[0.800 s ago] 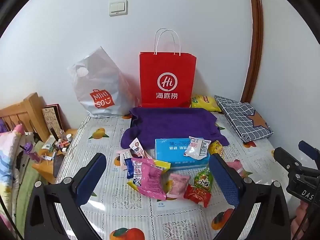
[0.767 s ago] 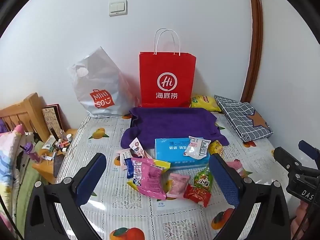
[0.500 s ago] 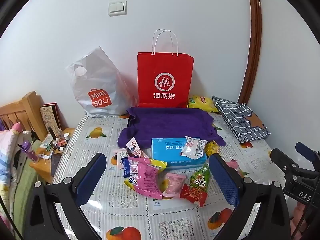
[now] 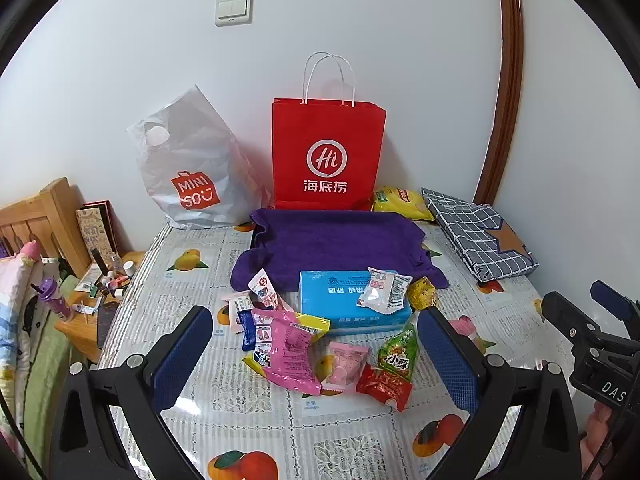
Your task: Organize snacks
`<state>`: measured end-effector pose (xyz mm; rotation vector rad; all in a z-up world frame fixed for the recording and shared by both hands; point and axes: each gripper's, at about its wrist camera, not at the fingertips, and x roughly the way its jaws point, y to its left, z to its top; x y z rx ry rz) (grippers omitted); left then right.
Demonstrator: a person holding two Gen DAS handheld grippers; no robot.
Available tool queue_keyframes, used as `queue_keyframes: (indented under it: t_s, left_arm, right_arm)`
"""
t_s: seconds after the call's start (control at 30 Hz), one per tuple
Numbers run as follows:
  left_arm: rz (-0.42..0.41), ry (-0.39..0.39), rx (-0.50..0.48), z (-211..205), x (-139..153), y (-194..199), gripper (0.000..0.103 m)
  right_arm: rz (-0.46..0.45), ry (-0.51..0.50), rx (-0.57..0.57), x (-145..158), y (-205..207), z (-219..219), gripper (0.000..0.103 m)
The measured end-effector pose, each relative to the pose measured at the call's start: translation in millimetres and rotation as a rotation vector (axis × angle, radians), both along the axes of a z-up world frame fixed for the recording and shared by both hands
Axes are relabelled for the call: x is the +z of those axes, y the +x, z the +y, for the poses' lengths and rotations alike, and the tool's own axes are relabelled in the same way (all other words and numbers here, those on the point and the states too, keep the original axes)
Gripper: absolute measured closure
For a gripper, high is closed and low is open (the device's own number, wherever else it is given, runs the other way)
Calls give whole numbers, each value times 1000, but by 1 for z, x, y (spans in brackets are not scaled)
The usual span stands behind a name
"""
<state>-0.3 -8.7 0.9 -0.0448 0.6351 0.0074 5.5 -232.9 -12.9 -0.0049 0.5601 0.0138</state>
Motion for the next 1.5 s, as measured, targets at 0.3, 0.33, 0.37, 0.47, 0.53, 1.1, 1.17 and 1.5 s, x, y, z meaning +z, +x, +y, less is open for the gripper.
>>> queue_keyframes:
  t_s: [0.3,0.33,0.37,0.47,0.53,1.1,1.17,1.5]
  left_arm:
    - [-8,-5,-3,-1,-3,-2,0]
    - [-6,-4,-3,-1,-2,-2,0]
    - [-7,-4,-3,-1,-2,-2,0]
    - [-12,-4,-5,-3,0,-3,0]
    - [-13,-6,-7,-4,1,-3,0]
    - [-21,-15,-14,-5,4,-5,0]
    - [-21,-19,-14,-4,4,-6,0]
    - [-20,-17,-11,-5,4,-6,0]
  right_arm:
    - [-3,4,-1,0,0,0,1]
    - [-3,4,1,0,0,0,1]
    - [-4,5,3,-1,0,0,1]
    - [-7,3,4,0,0,1,1]
    - [-9,1,3,0,-1,2,1]
    - [-13,7,3,0,-2,1,1]
    - [-14,3,3,1,-2,2,1]
    - [-20,2,8,1,-5,7,1]
